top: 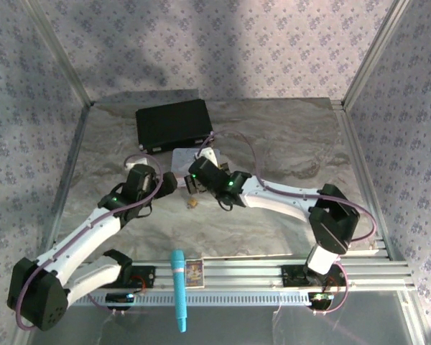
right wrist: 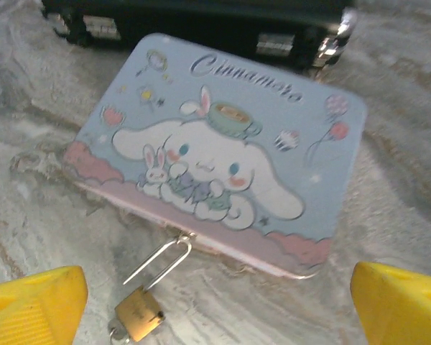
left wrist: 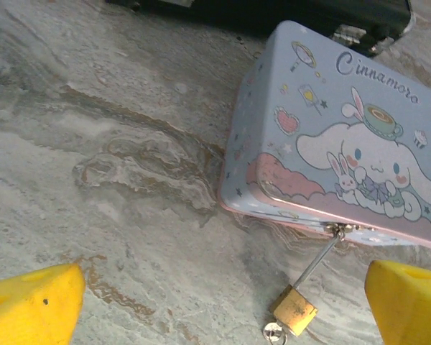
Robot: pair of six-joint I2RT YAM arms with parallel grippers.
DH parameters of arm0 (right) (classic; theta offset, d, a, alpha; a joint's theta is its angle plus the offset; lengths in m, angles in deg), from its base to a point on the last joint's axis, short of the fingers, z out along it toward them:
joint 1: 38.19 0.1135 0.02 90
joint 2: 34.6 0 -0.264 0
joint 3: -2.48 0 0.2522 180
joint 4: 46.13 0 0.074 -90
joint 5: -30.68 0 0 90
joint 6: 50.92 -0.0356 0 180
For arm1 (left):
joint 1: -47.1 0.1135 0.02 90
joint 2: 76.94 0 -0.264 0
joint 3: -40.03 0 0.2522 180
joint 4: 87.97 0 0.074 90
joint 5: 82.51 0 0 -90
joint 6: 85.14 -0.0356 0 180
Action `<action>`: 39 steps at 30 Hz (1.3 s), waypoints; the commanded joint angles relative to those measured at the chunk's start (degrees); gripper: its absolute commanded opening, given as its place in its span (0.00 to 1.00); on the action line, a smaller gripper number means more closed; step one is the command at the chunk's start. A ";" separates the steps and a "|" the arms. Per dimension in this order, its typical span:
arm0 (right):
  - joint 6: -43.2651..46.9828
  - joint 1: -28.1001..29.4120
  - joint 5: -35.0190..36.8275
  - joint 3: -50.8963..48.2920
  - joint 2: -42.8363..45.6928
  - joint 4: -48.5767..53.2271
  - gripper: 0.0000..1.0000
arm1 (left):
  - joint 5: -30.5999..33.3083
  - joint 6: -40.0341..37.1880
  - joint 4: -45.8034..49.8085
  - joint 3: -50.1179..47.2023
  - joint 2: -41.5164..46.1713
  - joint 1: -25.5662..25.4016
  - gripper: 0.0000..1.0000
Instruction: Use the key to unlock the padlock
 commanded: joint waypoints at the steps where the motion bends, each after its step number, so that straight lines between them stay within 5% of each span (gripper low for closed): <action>1: -7.59 0.58 -0.64 0.06 -2.60 2.37 0.95 | 1.51 1.40 0.24 -1.10 1.48 0.74 1.00; 10: -16.10 0.85 -8.06 -1.25 -7.05 0.12 0.84 | 1.45 2.51 -0.06 -2.11 1.55 0.93 1.00; 39: -13.54 4.08 -5.19 7.81 -20.64 5.29 0.63 | 2.36 4.49 0.51 -4.13 1.56 0.91 1.00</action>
